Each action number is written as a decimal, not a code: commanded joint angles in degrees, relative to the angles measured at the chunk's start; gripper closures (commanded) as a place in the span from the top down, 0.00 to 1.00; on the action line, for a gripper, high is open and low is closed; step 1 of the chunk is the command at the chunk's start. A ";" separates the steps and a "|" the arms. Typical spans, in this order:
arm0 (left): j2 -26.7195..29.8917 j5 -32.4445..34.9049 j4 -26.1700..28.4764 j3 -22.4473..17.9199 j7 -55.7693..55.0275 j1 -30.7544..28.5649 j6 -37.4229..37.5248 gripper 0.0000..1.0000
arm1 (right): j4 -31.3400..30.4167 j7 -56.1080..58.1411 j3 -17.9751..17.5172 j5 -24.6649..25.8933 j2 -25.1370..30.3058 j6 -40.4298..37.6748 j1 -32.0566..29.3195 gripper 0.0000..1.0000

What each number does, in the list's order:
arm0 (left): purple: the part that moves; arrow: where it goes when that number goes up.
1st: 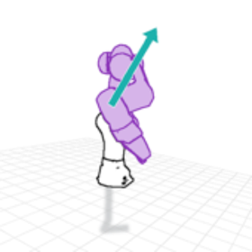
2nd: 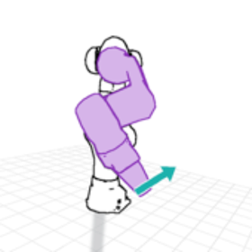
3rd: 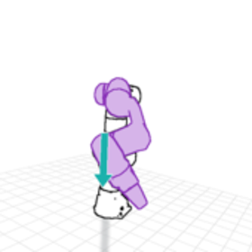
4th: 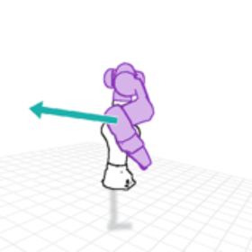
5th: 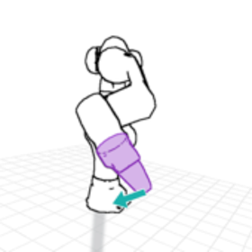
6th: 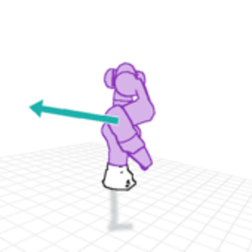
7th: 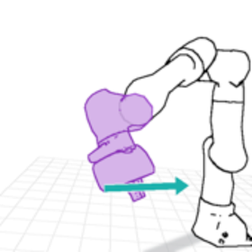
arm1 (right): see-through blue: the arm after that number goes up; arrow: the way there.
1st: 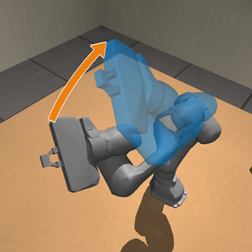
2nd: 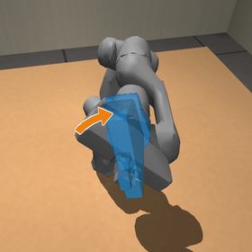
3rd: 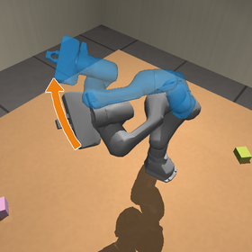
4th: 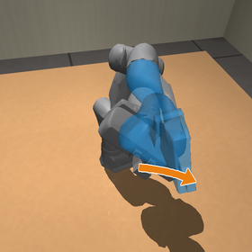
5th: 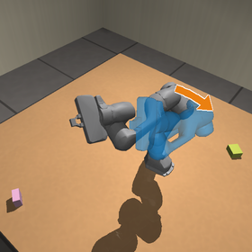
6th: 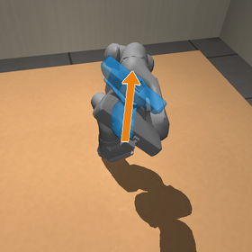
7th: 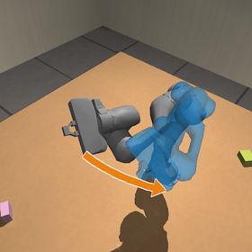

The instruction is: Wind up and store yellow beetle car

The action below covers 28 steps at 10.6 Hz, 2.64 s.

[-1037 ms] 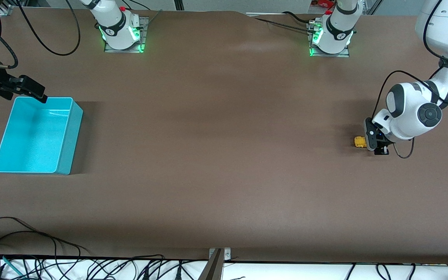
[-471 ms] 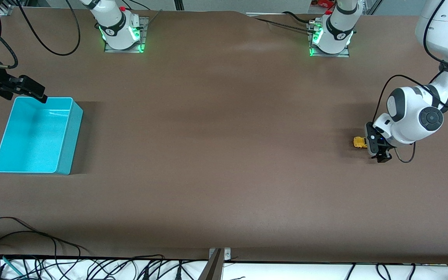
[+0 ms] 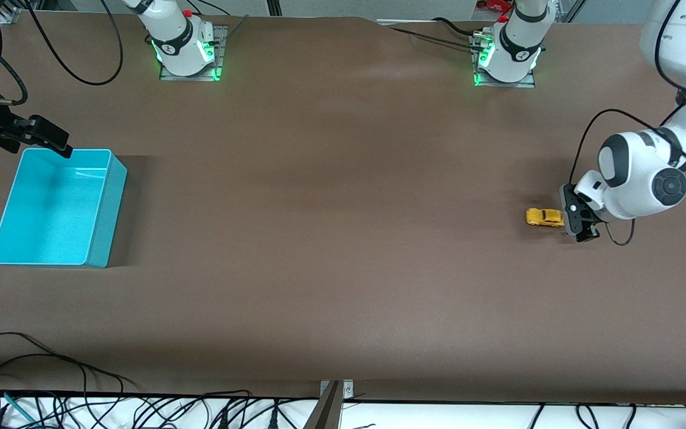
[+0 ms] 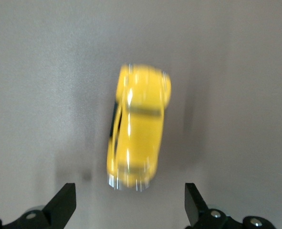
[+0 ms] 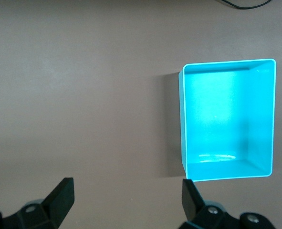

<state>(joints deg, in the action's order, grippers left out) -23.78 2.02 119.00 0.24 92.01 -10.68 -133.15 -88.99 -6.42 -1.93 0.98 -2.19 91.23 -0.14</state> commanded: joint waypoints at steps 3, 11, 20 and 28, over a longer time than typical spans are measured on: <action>5.41 -0.79 -0.61 0.11 -1.04 1.02 7.55 1.00 | 0.93 0.62 -0.27 -0.45 0.17 -0.35 -0.30 1.00; 6.99 -0.87 1.84 0.11 -1.92 0.93 1.41 1.00 | 0.93 0.62 -0.27 -0.36 0.17 -0.43 -0.30 1.00; 22.62 -1.49 -1.74 0.28 -1.66 5.05 6.48 1.00 | -0.65 -8.22 0.17 -0.37 -2.63 -0.27 -0.65 1.00; 26.68 -1.14 -20.36 0.20 -29.72 6.47 35.82 1.00 | -15.05 -48.79 -4.91 -0.80 -2.99 10.79 3.57 1.00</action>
<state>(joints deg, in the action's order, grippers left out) 3.06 1.50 102.28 0.80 68.80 -4.52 -102.39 -99.91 -47.02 -4.91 0.85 -6.46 98.74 3.53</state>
